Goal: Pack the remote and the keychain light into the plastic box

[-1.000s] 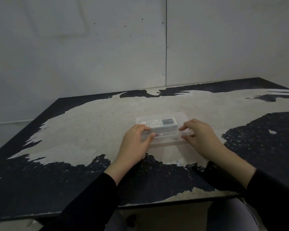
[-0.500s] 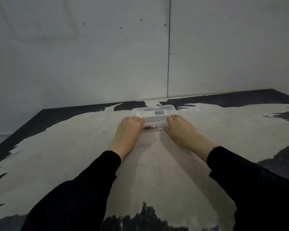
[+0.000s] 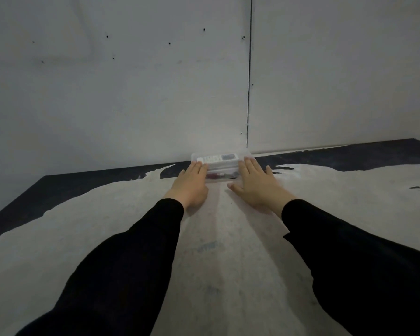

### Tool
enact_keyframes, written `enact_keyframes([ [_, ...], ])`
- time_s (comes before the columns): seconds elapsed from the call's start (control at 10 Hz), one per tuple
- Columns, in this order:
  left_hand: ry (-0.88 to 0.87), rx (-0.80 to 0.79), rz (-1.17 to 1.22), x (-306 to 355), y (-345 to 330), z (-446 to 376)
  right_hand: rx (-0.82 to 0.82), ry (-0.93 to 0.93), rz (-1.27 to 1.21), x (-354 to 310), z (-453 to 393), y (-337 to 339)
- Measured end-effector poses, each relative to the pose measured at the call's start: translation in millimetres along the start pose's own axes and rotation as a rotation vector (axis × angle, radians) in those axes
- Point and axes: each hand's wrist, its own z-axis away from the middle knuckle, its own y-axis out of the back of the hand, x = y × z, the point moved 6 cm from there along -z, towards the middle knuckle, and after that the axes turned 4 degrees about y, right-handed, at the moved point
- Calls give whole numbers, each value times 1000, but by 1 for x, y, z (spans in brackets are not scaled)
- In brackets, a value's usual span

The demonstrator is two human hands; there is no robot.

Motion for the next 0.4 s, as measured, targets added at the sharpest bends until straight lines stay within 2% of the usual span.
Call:
enact_keyframes([
  [0.2, 33, -44, -77, -6, 4, 0, -57, -24, -50, 2, -1, -1],
  [0.4, 92, 133, -118, -20, 14, 49, 25, 14, -25, -7, 19, 23],
])
